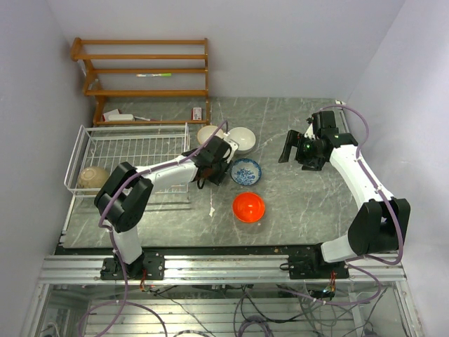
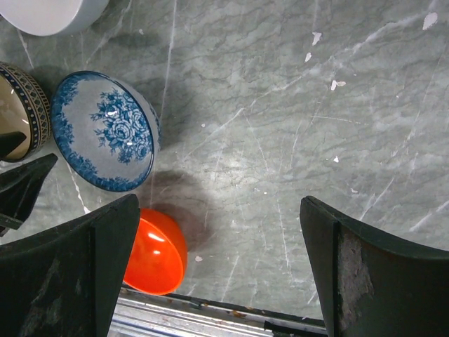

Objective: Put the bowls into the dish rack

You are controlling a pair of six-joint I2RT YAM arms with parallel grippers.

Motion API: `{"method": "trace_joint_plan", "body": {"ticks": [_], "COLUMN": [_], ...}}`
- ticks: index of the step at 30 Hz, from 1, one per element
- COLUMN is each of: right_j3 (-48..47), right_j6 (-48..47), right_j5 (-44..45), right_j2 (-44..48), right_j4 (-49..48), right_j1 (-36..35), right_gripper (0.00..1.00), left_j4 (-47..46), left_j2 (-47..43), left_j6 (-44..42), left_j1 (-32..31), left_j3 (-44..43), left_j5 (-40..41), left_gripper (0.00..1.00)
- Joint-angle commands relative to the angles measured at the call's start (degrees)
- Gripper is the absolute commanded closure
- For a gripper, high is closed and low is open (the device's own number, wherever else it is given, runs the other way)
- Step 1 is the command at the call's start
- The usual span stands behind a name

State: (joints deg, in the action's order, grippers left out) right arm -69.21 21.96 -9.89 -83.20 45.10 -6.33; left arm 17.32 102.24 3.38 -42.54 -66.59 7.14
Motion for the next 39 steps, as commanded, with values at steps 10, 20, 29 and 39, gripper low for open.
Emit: {"method": "trace_joint_plan", "body": {"ticks": [10,20,29,39], "right_j3": [1.28,1.13,1.35,-0.17], "right_j6": [-0.35,-0.60,-0.05,-0.85], "right_j5": [0.63,1.32,0.35,-1.24], "right_j2": [1.51,2.10,2.13,1.89], "right_j4": [0.15,0.35,-0.02,0.01], "right_j1": [0.58,0.94,1.05,1.05], "right_gripper": [0.02,0.02,0.03,0.03], "left_j4": [-2.38,2.21,2.93,-15.36], "left_j2": [3.50,0.47,-10.08,-23.61], "left_j6": [-0.45,0.33,9.78,30.21], "left_j1": [0.01,-0.68,3.65,28.55], "left_j3": [-0.49,-5.60,-17.10,-4.14], "left_j5": [0.22,-1.89,-16.62,-39.05], "left_gripper": [0.75,0.93,0.93,0.93]}}
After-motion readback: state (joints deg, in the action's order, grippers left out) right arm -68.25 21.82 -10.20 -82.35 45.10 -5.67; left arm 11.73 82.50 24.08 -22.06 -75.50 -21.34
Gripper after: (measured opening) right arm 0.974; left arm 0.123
